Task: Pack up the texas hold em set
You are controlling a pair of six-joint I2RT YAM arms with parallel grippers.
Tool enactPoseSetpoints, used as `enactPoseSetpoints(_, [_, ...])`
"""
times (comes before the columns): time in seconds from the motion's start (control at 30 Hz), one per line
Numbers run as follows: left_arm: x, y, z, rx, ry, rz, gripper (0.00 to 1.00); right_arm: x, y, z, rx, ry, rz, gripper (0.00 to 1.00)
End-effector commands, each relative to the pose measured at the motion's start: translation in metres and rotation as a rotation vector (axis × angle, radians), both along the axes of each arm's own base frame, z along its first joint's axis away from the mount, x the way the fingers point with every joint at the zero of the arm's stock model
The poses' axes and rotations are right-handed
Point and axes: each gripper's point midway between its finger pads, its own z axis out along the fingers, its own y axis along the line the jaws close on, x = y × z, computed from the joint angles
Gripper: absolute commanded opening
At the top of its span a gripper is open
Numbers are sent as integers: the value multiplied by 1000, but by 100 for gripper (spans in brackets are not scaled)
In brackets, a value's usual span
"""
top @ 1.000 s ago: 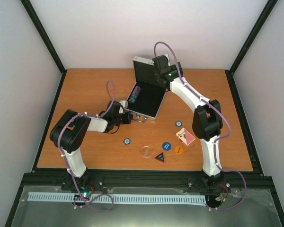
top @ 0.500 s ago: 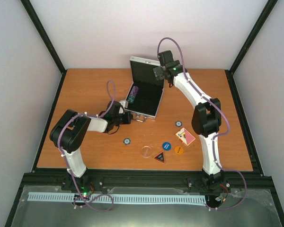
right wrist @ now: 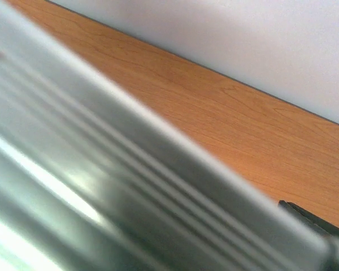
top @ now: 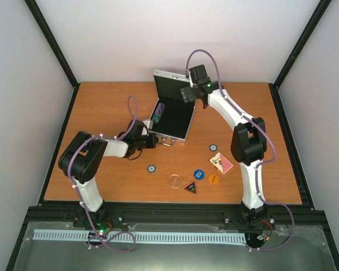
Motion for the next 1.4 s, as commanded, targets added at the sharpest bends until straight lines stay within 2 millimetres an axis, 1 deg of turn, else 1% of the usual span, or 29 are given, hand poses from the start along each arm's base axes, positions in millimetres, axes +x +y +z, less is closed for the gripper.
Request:
enactPoseSetpoints(0.0, [-39,22,-39,135,184,-17,1,-4,-5,28,17,-46,-4,100])
enactPoseSetpoints(0.07, [-40,23,-36,141,178,-16,1,-1,-7,32,17,-57,-11,100])
enactPoseSetpoints(0.17, [-42,26,-38,147,182,-13,1,3,-7,34,33,-58,-6,100])
enactPoseSetpoints(0.3, [-45,27,-43,152,194,-11,1,6,-6,37,60,-61,15,100])
enactPoseSetpoints(0.43, [-52,31,-50,162,210,-10,1,9,-8,38,93,-59,34,100])
enactPoseSetpoints(0.6, [-60,35,-59,166,229,-1,1,11,-10,37,113,-58,59,100])
enactPoseSetpoints(0.83, [-59,34,-60,169,230,-7,1,14,-3,34,168,-49,148,100])
enactPoseSetpoints(1.0, [-58,34,-59,171,230,-7,1,10,2,36,228,-33,235,97])
enactPoseSetpoints(1.23, [-58,34,-61,174,233,-11,1,8,-9,41,236,-33,228,100])
enactPoseSetpoints(1.3, [-58,34,-61,171,232,-11,1,3,-9,41,241,-18,251,100])
enactPoseSetpoints(1.37, [-57,33,-60,168,228,-9,1,-5,-3,40,252,4,298,100])
